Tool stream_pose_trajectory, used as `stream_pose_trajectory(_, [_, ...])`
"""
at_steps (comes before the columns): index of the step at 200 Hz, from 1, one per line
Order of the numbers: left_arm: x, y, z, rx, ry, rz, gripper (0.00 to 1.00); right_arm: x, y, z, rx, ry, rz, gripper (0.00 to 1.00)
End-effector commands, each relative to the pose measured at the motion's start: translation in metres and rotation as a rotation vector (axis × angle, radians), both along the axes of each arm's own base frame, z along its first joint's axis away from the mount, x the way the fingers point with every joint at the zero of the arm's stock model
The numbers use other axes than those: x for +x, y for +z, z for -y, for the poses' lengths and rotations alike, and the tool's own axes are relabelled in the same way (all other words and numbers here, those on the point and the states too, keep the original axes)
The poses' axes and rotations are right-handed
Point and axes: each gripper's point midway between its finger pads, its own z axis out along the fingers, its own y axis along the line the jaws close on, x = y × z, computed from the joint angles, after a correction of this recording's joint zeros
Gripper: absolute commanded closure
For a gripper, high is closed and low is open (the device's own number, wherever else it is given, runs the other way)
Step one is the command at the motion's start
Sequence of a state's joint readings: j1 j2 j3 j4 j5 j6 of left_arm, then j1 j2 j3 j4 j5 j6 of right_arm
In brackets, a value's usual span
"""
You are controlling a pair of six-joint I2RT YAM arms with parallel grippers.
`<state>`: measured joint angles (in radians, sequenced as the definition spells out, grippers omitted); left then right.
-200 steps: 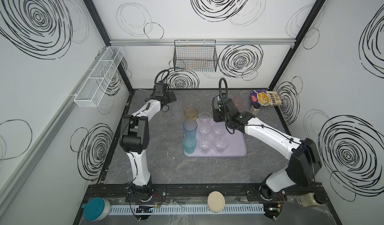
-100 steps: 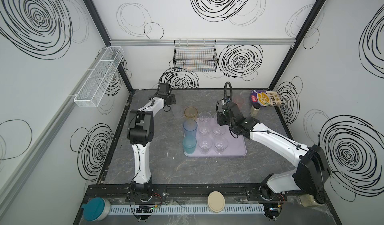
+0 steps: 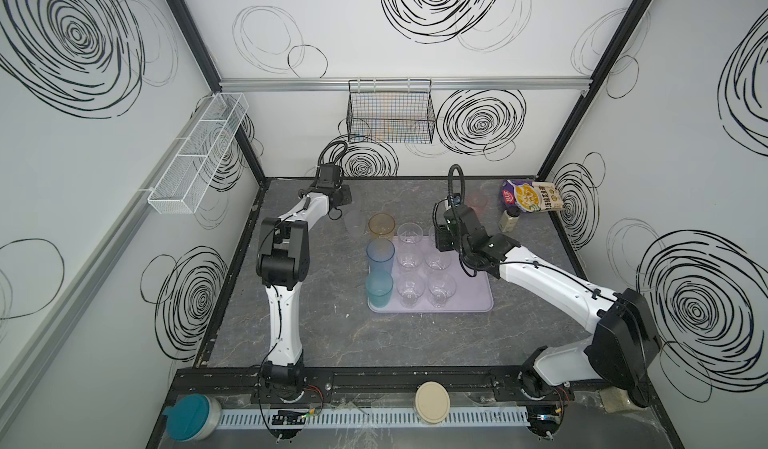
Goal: Place the glasses into the tray
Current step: 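Close the left gripper on a frosted glass and lift it, then carry the frosted glass over the tray while the right gripper draws back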
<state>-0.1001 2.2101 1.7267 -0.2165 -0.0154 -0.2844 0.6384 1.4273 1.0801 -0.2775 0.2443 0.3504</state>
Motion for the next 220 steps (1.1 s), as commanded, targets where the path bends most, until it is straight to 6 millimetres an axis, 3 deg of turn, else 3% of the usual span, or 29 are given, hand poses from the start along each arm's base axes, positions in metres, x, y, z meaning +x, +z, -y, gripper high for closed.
stream_pose_trajectory(1, [0.001,0.013,0.003,-0.021,0.006,0.041,0.89,0.000,0.013,0.005,0.005,-0.016,0.044,0.38])
stream_pose_trajectory(42, [-0.010,0.045,-0.009,-0.052,0.050,0.103,0.96,-0.004,0.019,0.009,0.010,-0.026,0.053,0.38])
stream_pose_trajectory(52, [-0.015,0.059,-0.012,-0.063,0.065,0.137,1.00,-0.005,0.021,0.010,0.015,-0.031,0.056,0.38])
stream_pose_trajectory(88, [-0.038,0.107,-0.026,-0.108,0.113,0.242,1.00,-0.010,0.025,0.015,0.042,-0.042,0.066,0.38])
stream_pose_trajectory(120, [-0.076,0.155,-0.036,-0.139,0.172,0.338,1.00,-0.012,0.029,0.026,0.070,-0.080,0.070,0.37])
stream_pose_trajectory(157, [-0.128,0.195,-0.039,-0.102,0.187,0.386,1.00,-0.009,0.033,0.053,0.145,-0.120,0.056,0.37])
stream_pose_trajectory(186, [-0.157,0.225,-0.009,-0.059,0.089,0.414,1.00,-0.006,0.029,0.080,0.213,-0.163,0.031,0.37])
stream_pose_trajectory(201, [-0.166,0.236,0.026,-0.054,0.003,0.416,1.00,-0.005,0.028,0.094,0.239,-0.189,0.025,0.37])
stream_pose_trajectory(220, [-0.178,0.245,0.086,-0.070,-0.132,0.417,1.00,-0.004,0.028,0.109,0.264,-0.223,0.016,0.37])
